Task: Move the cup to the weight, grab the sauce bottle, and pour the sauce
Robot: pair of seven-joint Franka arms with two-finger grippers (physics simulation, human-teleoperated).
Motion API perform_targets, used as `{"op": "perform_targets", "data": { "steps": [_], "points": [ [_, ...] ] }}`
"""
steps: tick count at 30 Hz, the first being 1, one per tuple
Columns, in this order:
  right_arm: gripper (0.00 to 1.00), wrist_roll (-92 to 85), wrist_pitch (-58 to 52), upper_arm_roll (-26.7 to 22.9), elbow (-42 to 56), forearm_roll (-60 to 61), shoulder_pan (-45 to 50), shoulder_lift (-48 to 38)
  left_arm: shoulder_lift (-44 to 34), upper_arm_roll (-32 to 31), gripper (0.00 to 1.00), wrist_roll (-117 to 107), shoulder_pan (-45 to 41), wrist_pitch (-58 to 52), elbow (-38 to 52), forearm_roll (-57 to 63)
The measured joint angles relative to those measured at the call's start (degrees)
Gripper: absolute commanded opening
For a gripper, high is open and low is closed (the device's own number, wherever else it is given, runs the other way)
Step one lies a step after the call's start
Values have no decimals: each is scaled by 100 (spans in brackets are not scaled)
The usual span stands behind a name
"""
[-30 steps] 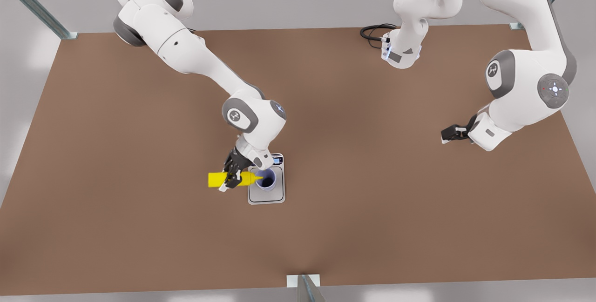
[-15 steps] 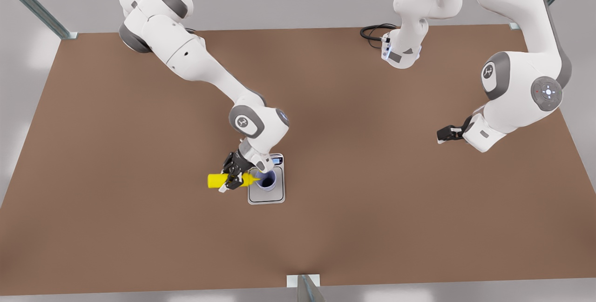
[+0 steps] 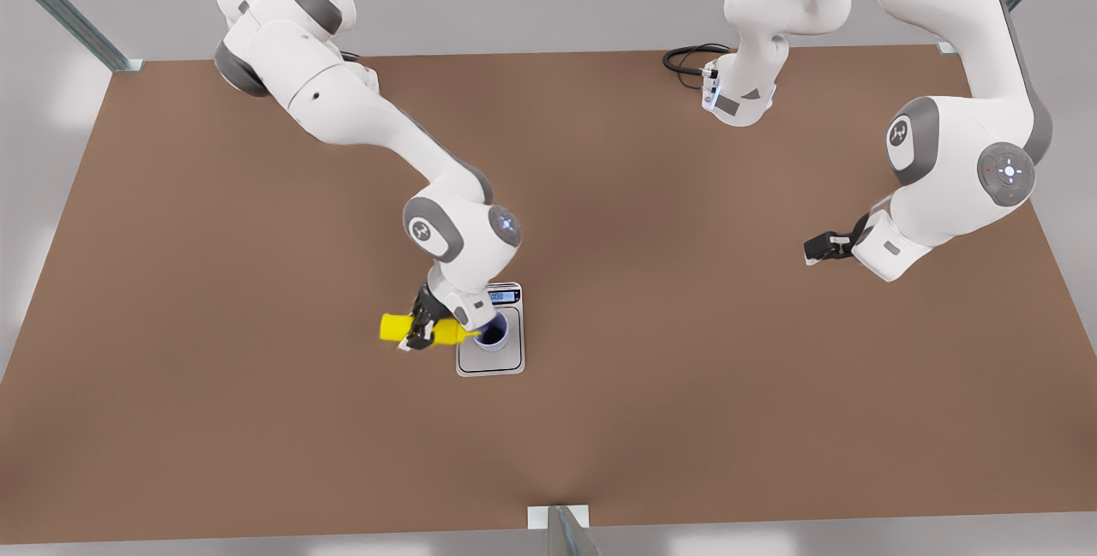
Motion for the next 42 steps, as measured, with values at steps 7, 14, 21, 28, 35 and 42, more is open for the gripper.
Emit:
{"op": "perform_targets", "data": {
  "steps": [7, 14, 21, 28, 35, 42],
  "points": [
    [55, -2266, 852, -29, 36, 2436, -1434, -83, 43, 0, 100, -27, -46, 0, 0, 17],
    [55, -5380, 1995, -38, -501, 5093, -2812, -14, 112, 2, 100, -123, -48, 35, 47, 54],
    [55, -8645, 1577, -38, -1141, 8064, -4016, 33, 141, 61, 100, -326, -38, -84, 703, 121],
    [55, -9483, 1131, -38, -1042, 8757, -4570, 677, 246, 38, 100, -304, -54, -40, 1029, 194],
    [56, -9601, 1163, -38, -941, 8963, -4588, 1012, 281, 61, 100, -300, -37, -18, 1072, 311],
    [56, -9869, 1312, -38, -863, 8993, -4554, 1259, 280, 61, 100, -307, -37, -9, 1072, 357]
  ]
}}
